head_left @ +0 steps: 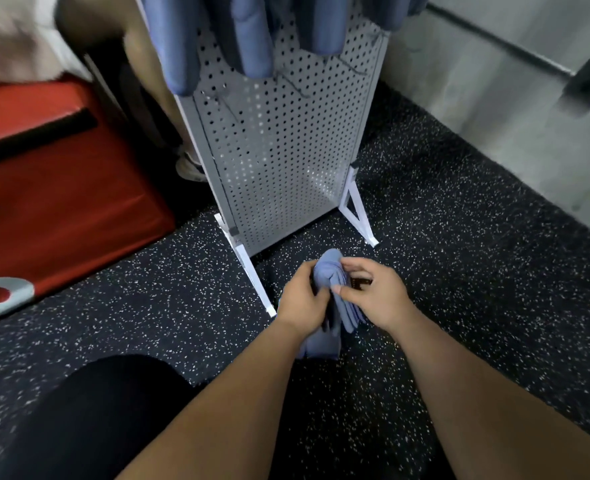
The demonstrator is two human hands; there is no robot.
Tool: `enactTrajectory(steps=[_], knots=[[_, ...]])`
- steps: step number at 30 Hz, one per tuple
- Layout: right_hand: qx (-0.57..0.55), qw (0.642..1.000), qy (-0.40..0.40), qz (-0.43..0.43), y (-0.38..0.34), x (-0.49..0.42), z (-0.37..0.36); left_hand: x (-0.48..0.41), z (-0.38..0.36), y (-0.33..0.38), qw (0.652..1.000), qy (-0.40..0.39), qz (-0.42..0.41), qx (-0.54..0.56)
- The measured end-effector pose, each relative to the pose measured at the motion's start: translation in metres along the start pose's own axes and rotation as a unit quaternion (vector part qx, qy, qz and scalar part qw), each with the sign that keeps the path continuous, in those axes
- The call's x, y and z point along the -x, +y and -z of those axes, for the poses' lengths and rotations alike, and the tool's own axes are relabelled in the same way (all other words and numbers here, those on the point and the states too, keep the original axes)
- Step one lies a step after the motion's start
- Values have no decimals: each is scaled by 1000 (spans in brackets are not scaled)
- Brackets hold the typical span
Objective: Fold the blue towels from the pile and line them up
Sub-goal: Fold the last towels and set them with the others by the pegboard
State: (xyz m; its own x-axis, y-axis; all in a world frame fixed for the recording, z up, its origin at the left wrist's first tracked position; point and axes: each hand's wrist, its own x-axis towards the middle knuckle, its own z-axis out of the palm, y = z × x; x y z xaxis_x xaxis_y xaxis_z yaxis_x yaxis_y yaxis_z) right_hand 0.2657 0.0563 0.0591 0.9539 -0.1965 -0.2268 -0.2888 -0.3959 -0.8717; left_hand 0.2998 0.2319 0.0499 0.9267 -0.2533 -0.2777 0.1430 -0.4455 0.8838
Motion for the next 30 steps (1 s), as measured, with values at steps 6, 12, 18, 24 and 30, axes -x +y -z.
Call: enactTrajectory(steps=[6, 12, 18, 24, 30], knots=[[8, 996, 63, 55, -45, 8, -13, 15, 42, 30, 999, 12, -30, -2], [15, 989, 104, 105, -92, 19, -29, 32, 82, 56, 997, 47, -65, 1], [39, 979, 107, 168, -132, 24, -37, 49, 113, 82, 985, 124, -112, -37], [54, 965, 153, 207, -168, 34, -35, 59, 132, 102, 971, 153, -170, -76], [59, 951, 197, 233, -203, 38, -20, 57, 158, 123, 930, 229, -248, -147]])
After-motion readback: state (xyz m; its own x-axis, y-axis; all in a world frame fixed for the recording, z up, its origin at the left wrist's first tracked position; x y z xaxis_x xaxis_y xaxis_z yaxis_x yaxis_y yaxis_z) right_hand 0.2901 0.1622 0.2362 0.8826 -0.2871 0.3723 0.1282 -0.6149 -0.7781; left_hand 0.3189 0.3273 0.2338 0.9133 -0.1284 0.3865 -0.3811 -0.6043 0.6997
